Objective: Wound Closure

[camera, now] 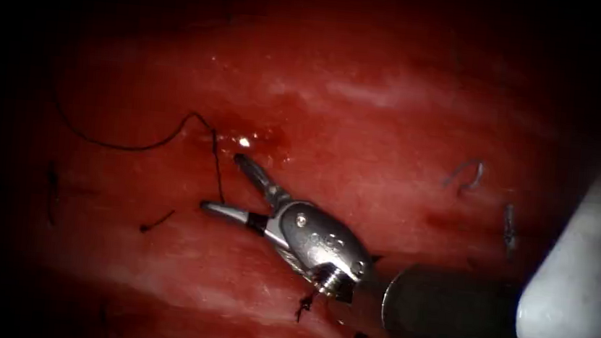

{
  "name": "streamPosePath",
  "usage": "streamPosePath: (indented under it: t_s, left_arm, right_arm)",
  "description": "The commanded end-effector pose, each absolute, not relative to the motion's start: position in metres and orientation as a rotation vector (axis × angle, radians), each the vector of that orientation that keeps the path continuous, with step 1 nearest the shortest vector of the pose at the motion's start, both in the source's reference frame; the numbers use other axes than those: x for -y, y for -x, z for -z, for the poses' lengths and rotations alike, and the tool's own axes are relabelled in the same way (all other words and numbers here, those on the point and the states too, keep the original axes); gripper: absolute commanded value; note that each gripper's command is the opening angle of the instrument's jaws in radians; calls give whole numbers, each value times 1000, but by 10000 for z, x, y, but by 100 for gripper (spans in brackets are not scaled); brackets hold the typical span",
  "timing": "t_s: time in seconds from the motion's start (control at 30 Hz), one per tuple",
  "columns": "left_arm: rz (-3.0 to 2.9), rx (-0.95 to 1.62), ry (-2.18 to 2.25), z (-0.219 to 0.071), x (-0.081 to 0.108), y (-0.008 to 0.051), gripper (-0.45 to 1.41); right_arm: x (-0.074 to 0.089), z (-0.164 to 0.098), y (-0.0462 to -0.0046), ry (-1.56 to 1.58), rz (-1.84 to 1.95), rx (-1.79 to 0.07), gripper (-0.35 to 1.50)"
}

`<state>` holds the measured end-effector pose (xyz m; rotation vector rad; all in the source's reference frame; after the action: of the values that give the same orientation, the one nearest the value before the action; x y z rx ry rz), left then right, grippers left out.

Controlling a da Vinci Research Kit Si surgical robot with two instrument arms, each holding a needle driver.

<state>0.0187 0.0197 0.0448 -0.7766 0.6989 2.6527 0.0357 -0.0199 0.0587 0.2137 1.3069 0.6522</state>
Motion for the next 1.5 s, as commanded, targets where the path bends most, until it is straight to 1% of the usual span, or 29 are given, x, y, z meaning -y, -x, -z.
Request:
streamPosePath:
  t_s: [0.03,0.13,0.23,0.27,0.3,0.33,0.37,0.47,0.5,0.57,0.73,0.83,0.87,0.93,1.2,1.4,1.43,1.5]
  left_arm:
    - [-2648,-692,774,-450,-197,-183,-45]
    - [-2627,-665,782,-434,-180,-181,-45]
    - [-2613,-650,788,-428,-166,-180,-45]
    - [-2613,-647,784,-427,-160,-179,-45]
    - [-2610,-645,787,-427,-156,-178,-45]
    - [-2606,-632,796,-429,-144,-175,-45]
    - [-2608,-626,801,-430,-138,-174,-45]
    - [-2614,-616,806,-439,-114,-168,-45]
    - [-2621,-606,812,-442,-106,-165,-45]
    - [-2630,-593,817,-449,-88,-159,-45]
    - [-2640,-593,845,-458,-58,-147,-45]
    - [-2631,-600,842,-463,-52,-138,-45]
    - [-2642,-622,830,-468,-50,-127,-45]
    - [-2653,-640,828,-474,-48,-116,-45]
    - [-2680,-703,823,-520,-58,-88,-45]
    - [-2686,-755,798,-568,-63,-82,-45]
    - [-2723,-809,733,-586,-68,-84,-45]
    - [-2737,-831,701,-593,-70,-86,-45]
  right_arm:
    - [209,-597,-373,-232,-637,-1304,110]
    - [214,-605,-389,-251,-607,-1309,99]
    - [213,-608,-403,-266,-588,-1323,79]
    - [211,-608,-409,-272,-583,-1325,66]
    - [209,-608,-413,-274,-583,-1333,57]
    - [201,-608,-422,-275,-585,-1362,21]
    - [197,-609,-425,-276,-585,-1383,5]
    - [181,-609,-428,-254,-617,-1426,-11]
    - [176,-610,-427,-250,-625,-1435,-20]
    - [165,-612,-424,-245,-638,-1452,-28]
    - [148,-623,-417,-248,-641,-1465,-31]
    - [143,-633,-413,-268,-630,-1509,-33]
    - [140,-639,-411,-314,-642,-1561,-33]
    - [136,-643,-410,-363,-657,-1600,-28]
    - [112,-653,-392,-593,-626,-1718,-28]
    - [93,-653,-376,-710,-563,-1752,-28]
    - [87,-651,-370,-742,-544,-1762,-28]
    - [84,-650,-367,-756,-535,-1760,-28]
